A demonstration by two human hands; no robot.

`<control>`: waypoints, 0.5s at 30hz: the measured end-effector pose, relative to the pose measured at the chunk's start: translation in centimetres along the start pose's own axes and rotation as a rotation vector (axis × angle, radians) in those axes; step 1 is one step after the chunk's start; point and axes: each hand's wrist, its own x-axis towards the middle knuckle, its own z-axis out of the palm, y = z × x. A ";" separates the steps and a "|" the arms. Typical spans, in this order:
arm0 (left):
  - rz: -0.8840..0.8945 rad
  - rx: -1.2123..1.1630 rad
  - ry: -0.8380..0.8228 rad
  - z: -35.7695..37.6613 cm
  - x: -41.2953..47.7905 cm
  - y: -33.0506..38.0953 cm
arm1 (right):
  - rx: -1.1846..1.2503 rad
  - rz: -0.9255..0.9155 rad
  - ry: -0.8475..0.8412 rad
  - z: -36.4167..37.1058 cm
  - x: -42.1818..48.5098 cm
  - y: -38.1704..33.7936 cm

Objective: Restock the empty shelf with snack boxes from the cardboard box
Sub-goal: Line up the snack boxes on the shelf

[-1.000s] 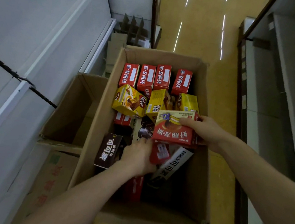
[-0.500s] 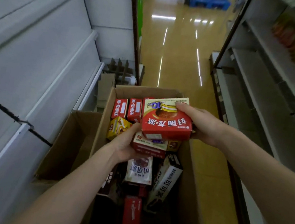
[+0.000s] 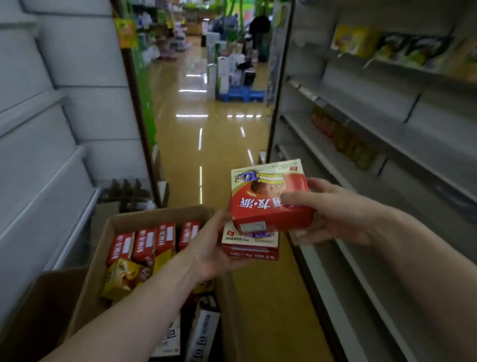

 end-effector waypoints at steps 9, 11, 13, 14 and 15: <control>0.059 0.097 -0.251 14.7 -2.1 -2.6 | 0.169 -0.111 0.340 -9.0 -11.7 1.2; 0.049 0.096 -0.289 17.6 -2.6 -3.4 | 0.191 -0.139 0.423 -10.5 -14.1 1.9; 0.024 0.088 -0.342 20.5 -3.4 -4.6 | 0.194 -0.163 0.507 -11.8 -16.5 2.6; 0.008 0.081 -0.370 22.0 -3.9 -5.3 | 0.199 -0.172 0.546 -12.5 -17.6 2.9; -0.010 0.074 -0.393 23.4 -4.3 -6.0 | 0.211 -0.179 0.586 -13.2 -18.7 3.1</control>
